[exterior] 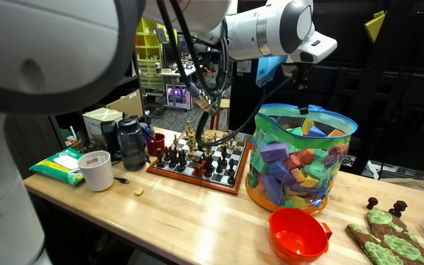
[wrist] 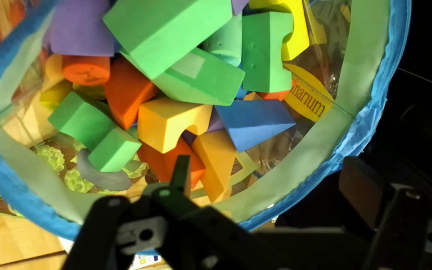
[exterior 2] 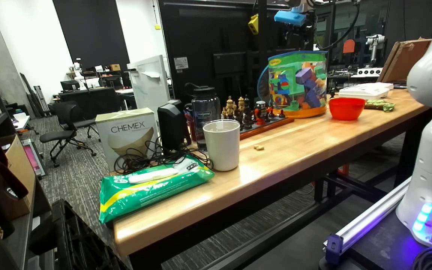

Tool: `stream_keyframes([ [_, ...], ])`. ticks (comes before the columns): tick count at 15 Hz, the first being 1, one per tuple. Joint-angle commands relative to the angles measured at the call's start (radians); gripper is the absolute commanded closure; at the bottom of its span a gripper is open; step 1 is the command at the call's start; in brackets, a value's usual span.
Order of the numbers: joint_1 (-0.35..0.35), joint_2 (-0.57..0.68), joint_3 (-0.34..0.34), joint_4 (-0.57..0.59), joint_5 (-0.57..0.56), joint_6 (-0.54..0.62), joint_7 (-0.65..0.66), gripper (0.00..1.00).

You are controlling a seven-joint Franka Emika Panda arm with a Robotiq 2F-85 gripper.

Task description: Remove the green block from the bag.

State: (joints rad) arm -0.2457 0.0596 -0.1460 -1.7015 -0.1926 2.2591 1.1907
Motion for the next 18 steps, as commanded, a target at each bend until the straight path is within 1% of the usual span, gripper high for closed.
stream_keyframes([
  [1,0.020,0.057,-0.032,0.088,0.014,-0.037,-0.018,0.00],
  [5,0.022,0.096,-0.048,0.139,0.019,-0.048,-0.039,0.00],
  [10,0.021,0.124,-0.058,0.194,0.038,-0.102,-0.120,0.00],
  [12,0.014,0.137,-0.053,0.224,0.070,-0.146,-0.205,0.00],
  [18,-0.001,0.196,-0.053,0.334,0.176,-0.340,-0.500,0.00],
])
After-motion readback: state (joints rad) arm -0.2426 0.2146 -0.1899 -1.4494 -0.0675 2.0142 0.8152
